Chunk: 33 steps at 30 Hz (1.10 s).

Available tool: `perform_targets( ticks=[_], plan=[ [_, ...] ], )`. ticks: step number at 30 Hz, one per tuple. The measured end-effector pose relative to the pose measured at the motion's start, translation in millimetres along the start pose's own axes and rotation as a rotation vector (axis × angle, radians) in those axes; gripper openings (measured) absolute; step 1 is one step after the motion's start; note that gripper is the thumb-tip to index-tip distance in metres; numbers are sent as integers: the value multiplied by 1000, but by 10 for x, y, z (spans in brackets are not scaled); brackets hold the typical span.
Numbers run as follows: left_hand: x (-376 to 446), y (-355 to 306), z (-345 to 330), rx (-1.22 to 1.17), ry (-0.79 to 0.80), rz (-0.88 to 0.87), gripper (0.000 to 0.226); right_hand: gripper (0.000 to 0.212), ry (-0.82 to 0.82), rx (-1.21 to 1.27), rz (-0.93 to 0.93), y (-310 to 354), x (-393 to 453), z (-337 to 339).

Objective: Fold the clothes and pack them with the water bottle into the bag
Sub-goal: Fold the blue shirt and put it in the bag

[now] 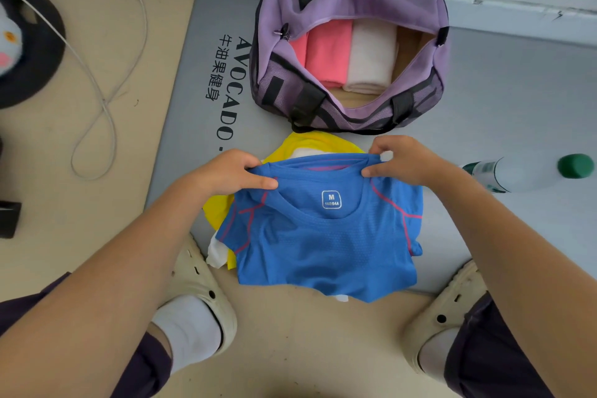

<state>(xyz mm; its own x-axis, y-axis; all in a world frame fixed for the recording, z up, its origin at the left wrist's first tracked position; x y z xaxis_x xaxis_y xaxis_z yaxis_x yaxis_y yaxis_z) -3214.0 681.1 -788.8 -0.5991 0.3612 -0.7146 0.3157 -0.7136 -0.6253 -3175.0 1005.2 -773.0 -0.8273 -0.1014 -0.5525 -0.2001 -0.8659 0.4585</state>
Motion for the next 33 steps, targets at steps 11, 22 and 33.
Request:
perform_targets(
  ticks=[11,22,33],
  plan=[
    [26,-407,-129,267,-669,-239,20,19,-398,-30,-115,-99,-105,102],
    [-373,-676,-1835,701,-434,-698,39,21,-500,489,-746,-626,-1122,-891],
    [-158,-350,-1947,876,-235,-383,68,8,32,1293,-604,-813,-1603,-1368]
  ],
)
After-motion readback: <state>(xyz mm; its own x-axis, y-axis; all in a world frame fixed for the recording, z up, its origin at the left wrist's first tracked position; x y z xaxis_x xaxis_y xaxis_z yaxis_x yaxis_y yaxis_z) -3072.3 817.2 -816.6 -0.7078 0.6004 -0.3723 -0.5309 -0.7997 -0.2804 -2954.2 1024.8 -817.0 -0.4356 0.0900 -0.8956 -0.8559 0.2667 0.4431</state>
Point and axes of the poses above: each hand's wrist, its own x-axis towards the middle knuckle, its own z-axis out of the back of the hand, y = z × x, the point moved 1 cm from there along x, towards the middle knuckle, and after that the axes turned 9 degrees about -x, right-handed, at the moved point
